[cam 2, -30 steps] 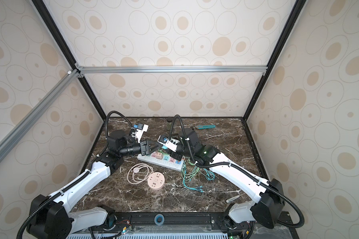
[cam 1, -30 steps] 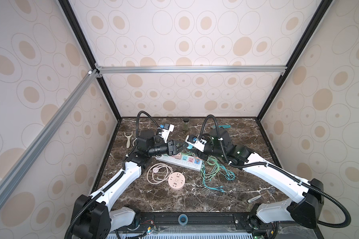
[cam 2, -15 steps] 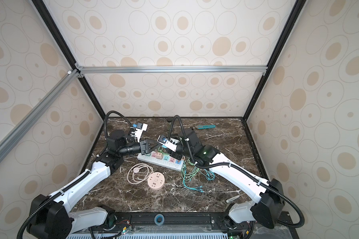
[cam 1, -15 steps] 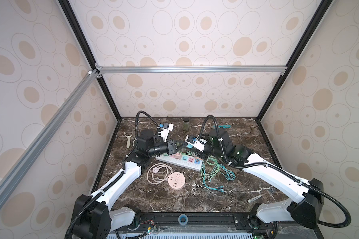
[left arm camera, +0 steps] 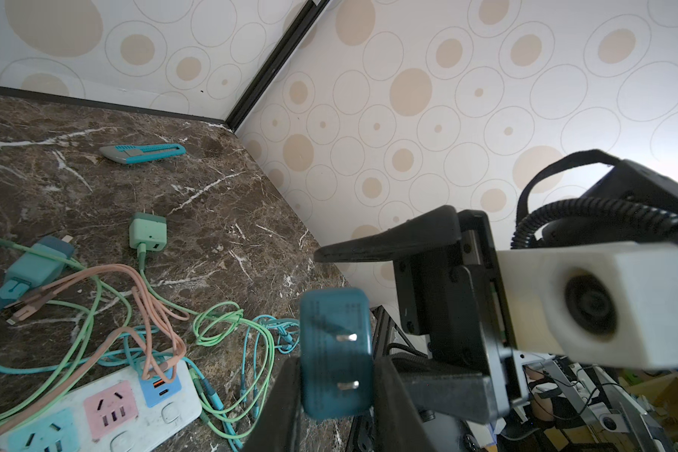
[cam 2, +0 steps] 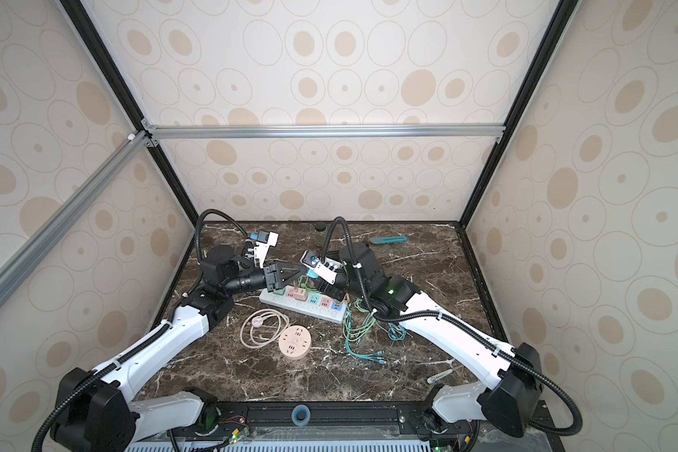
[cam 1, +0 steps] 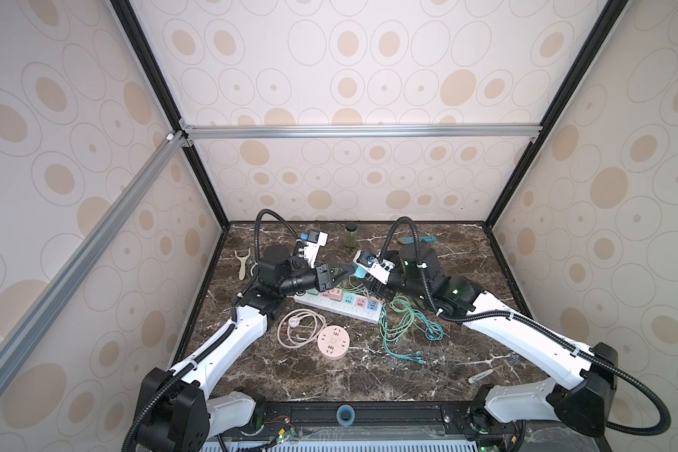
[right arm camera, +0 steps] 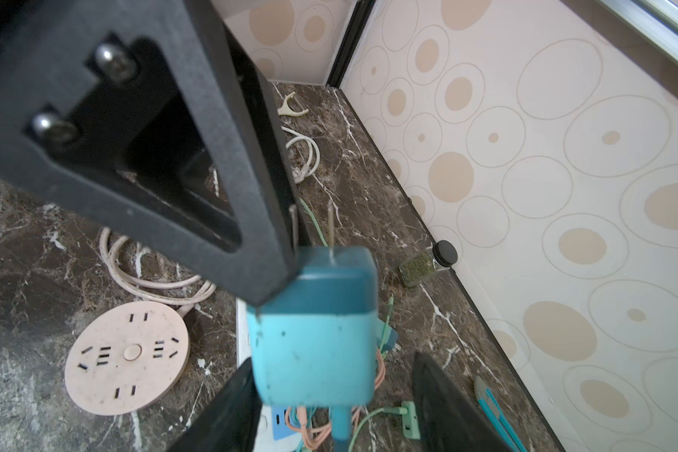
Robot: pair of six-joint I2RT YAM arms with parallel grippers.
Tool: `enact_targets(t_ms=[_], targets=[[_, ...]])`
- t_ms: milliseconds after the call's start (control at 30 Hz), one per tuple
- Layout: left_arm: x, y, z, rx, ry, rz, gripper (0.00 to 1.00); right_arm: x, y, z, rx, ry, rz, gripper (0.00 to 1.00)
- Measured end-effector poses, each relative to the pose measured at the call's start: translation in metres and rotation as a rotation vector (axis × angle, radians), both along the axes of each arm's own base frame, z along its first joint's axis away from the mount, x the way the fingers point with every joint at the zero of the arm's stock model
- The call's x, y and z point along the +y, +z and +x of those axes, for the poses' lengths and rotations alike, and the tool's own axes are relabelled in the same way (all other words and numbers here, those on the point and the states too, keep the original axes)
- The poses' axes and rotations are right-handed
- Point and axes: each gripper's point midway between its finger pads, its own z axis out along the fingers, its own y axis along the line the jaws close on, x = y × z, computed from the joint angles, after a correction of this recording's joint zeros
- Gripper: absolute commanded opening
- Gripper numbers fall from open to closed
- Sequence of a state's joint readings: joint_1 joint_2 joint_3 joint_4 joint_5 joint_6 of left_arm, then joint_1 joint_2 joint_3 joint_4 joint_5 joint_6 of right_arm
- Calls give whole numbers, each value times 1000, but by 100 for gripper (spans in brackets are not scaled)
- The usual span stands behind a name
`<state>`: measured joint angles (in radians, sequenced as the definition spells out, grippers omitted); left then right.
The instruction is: Insert the plug
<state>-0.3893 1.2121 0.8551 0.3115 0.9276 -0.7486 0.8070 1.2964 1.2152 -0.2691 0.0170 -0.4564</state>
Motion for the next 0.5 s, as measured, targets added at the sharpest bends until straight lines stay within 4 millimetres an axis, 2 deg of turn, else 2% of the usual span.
enact_targets(t_ms=[100, 300, 400, 500], targets=[[1, 2, 4, -11, 25, -1, 4, -16, 15, -12, 10, -38, 73, 75], [4, 9, 14, -43, 75, -24, 0, -41, 51, -45, 127, -16, 347, 73], [5, 12, 16, -59, 95, -47, 0, -39, 52, -60, 234, 42, 498, 72], [7, 13, 18, -72, 110, -67, 0, -21, 39, -69, 374, 119, 610, 72]])
